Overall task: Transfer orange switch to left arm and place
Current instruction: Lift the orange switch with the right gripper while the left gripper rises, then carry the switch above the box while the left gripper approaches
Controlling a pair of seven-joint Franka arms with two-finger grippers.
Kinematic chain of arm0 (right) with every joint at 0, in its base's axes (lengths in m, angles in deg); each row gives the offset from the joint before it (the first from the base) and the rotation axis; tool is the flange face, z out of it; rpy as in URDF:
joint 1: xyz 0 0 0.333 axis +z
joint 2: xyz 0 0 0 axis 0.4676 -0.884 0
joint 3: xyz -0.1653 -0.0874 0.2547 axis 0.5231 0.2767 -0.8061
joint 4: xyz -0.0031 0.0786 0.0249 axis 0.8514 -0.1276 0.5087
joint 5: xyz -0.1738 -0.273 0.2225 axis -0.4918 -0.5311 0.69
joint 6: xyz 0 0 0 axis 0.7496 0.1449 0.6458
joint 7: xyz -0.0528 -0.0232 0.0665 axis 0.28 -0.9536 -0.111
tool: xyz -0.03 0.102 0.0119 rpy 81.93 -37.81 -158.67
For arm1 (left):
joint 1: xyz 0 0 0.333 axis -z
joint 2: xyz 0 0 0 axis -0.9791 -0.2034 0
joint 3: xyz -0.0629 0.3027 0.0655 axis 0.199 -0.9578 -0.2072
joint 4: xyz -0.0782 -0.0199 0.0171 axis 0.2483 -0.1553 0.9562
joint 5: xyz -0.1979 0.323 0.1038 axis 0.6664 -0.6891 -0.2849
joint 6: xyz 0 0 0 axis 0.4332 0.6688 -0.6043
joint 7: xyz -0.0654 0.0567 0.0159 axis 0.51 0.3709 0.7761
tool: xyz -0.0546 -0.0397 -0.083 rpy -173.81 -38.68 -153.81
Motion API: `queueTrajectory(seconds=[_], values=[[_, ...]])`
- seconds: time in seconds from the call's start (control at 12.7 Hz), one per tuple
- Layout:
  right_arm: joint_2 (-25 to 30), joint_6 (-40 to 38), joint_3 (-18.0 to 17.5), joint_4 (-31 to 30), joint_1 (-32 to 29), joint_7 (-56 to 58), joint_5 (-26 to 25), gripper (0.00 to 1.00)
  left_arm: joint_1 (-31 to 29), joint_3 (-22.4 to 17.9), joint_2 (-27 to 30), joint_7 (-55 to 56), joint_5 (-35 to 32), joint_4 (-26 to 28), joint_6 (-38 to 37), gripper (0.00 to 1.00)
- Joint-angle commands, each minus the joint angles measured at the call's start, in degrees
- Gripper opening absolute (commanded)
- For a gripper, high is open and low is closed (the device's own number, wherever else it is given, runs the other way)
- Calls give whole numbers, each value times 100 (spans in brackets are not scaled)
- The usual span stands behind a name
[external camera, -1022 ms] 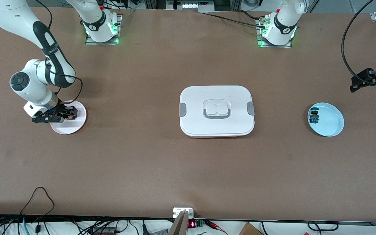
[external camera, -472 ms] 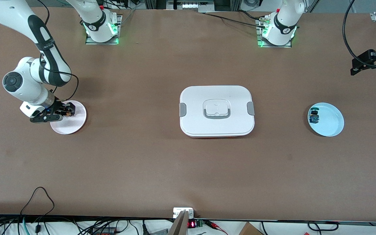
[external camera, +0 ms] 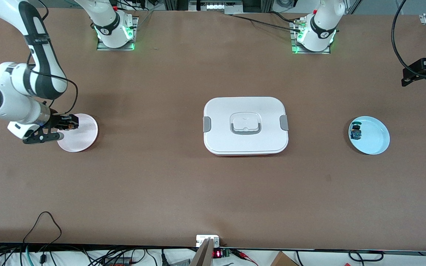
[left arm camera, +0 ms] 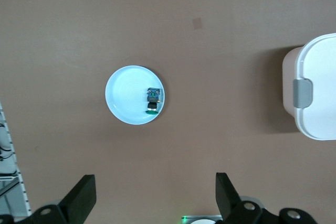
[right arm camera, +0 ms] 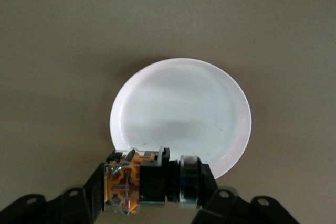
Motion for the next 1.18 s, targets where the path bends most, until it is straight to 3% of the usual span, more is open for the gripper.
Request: queueTrajectory(seconds=[0.0, 0.16, 0.39, 0.71, 0.94, 1.1], values=[[75, -744, -24, 611, 168, 133, 465, 1, 50, 69, -34, 49, -129, -218, -154, 100], [181, -1149, -50, 945, 431, 325, 563, 1, -37, -18, -8, 40, 404, -218, -328, 100], [409, -1352, -77, 1193, 853, 703, 1062, 1, -747, -63, -60, -126, 2054, -122, -452, 100], [550, -1511, -524, 1500, 1117, 1820, 2354, 1, -1626, -72, -516, -258, 4804, 300, -865, 100], [682, -1502, -962, 1728, 1460, 2206, 2636, 1, -1707, -63, -824, -373, 6037, 467, -1041, 100], [673, -1458, -1297, 1921, 1478, 2225, 3757, 1, -1716, -63, -965, -687, 6706, 730, -1041, 100]])
